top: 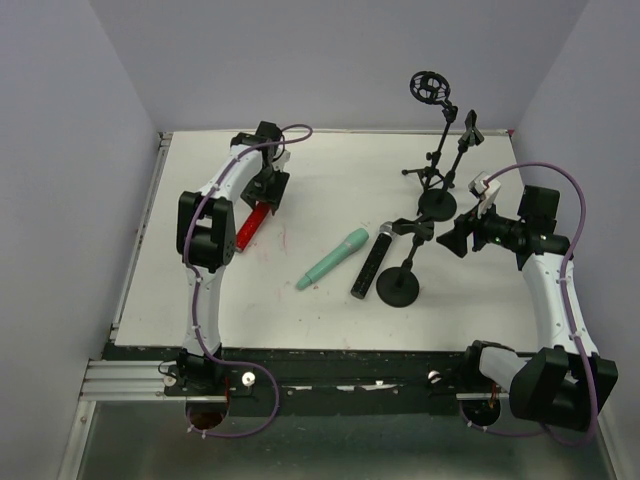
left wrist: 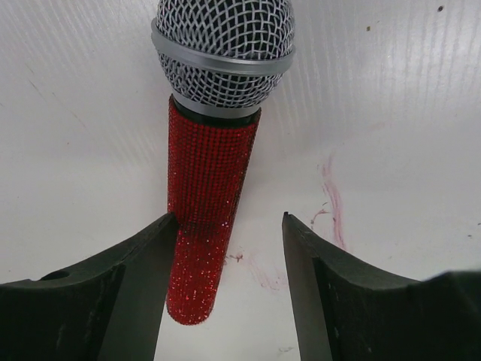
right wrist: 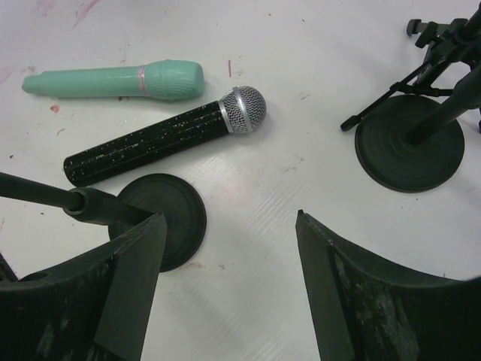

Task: Attach the microphones to the stand

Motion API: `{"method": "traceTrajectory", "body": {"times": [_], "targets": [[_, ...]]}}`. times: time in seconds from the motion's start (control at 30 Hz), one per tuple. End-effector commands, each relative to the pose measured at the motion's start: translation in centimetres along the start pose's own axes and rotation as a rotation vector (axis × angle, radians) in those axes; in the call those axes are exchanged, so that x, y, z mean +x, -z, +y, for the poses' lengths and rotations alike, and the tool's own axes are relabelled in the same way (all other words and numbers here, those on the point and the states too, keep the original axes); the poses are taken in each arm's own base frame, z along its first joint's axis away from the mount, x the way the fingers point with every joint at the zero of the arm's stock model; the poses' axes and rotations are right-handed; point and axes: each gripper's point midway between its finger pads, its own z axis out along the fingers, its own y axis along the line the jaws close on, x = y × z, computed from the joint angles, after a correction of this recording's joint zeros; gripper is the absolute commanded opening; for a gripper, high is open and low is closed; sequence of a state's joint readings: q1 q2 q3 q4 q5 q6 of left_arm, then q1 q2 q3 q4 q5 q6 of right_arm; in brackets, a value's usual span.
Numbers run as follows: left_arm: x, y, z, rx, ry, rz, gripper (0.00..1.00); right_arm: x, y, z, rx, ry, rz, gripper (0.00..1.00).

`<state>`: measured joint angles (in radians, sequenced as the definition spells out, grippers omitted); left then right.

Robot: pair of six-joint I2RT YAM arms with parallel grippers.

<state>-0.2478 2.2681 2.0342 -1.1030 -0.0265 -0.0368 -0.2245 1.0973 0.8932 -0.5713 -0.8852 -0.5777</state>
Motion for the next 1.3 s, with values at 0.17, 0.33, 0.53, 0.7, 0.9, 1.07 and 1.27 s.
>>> {"method": "traceTrajectory", "body": {"times": [0.17,0.33,0.53,0.7,0.9,1.07,1.27], "targets": [[2.2,0.2,2.2,0.048,-0.003,0.06,0.63,-1.4,0.7,0.4,-0.012,0.043,-0.031,0.79],[3.2,0.1,1.8,0.087,0.02,0.102,0.64,-1.6,0.8,0.4,-0.012,0.048,-0.032,0.78],[5.7,0.1,1.1,0.114,0.026,0.157,0.79,-1.7,0.9,0.6,-0.017,0.053,-0.034,0.79],[5.6,0.1,1.1,0.11,0.028,0.153,0.63,-1.8,1.0,0.8,-0.021,0.058,-0.036,0.78],[5.3,0.3,1.7,0.069,0.029,0.134,0.17,-1.9,1.1,0.9,-0.018,0.064,-0.04,0.78],[3.9,3.3,1.3,0.062,0.066,-0.02,0.04,-2.0,1.2,0.7,-0.007,0.072,-0.037,0.79],[1.8,11.0,-0.7,0.158,0.108,-0.366,0.02,-3.0,1.7,-0.3,0.05,0.055,-0.042,0.79]]}}
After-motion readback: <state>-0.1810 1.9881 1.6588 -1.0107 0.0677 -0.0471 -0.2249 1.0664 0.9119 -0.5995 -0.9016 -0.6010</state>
